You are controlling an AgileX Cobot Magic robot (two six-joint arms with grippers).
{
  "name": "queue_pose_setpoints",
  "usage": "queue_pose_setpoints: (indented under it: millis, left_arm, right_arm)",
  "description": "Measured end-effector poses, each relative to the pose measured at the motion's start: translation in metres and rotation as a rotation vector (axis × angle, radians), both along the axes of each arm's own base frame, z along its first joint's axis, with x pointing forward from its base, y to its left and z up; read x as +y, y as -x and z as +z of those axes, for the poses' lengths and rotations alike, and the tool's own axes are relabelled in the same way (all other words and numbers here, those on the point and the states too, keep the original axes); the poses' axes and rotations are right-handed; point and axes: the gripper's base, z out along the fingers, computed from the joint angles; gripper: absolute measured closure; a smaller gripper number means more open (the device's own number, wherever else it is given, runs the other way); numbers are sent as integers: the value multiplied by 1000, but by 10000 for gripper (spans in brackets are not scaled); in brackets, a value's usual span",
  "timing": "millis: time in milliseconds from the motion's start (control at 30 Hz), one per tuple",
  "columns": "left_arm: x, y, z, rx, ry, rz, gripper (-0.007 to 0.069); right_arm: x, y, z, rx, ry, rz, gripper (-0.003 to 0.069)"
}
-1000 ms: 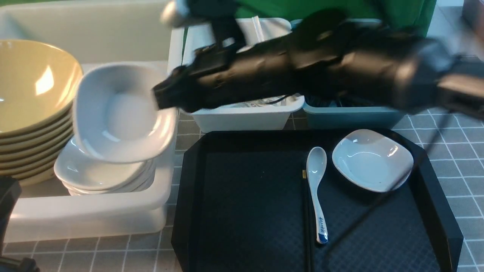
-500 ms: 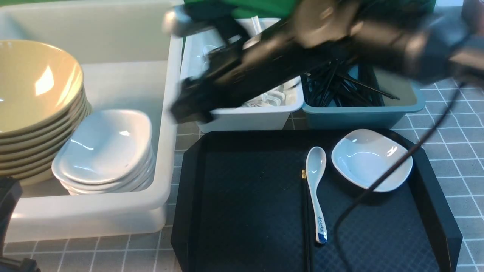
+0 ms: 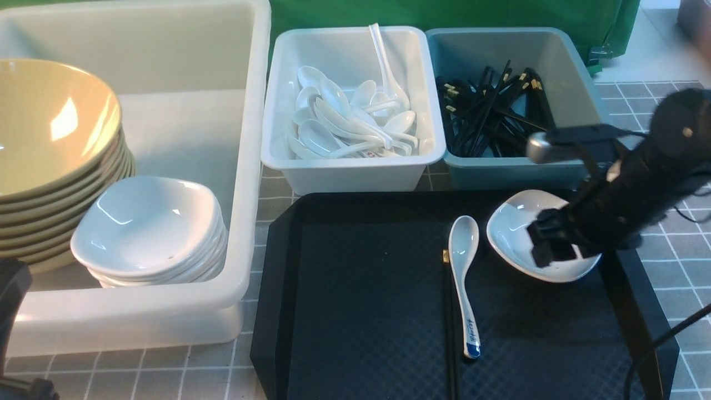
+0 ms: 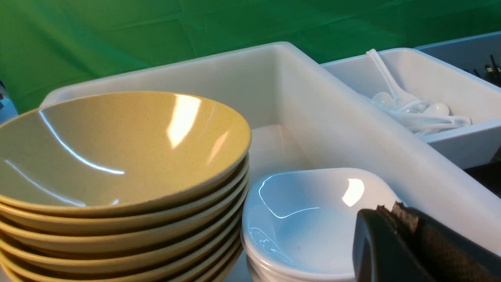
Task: On grey table put chopsticks spoon bowls plates into blue grey white boxes.
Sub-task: 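Reach for and grasp the small white dish on the black tray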
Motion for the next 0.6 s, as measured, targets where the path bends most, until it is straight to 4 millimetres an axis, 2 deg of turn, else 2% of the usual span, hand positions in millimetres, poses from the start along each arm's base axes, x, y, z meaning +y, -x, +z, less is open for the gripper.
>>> queue_pose_setpoints:
  millis: [267,433,600]
  left_arm:
    - [0,0,-1,1,0,0,636]
    - [0,0,-1,1,3,0,636]
    - [0,0,-1,1,4,1,636]
  right_arm:
    - [-23,-11,2,-95,-1,-63,131]
    - [-27,-19,3,-178,7,-56,131]
    - [-26,-24,-16,-124,7,-65,131]
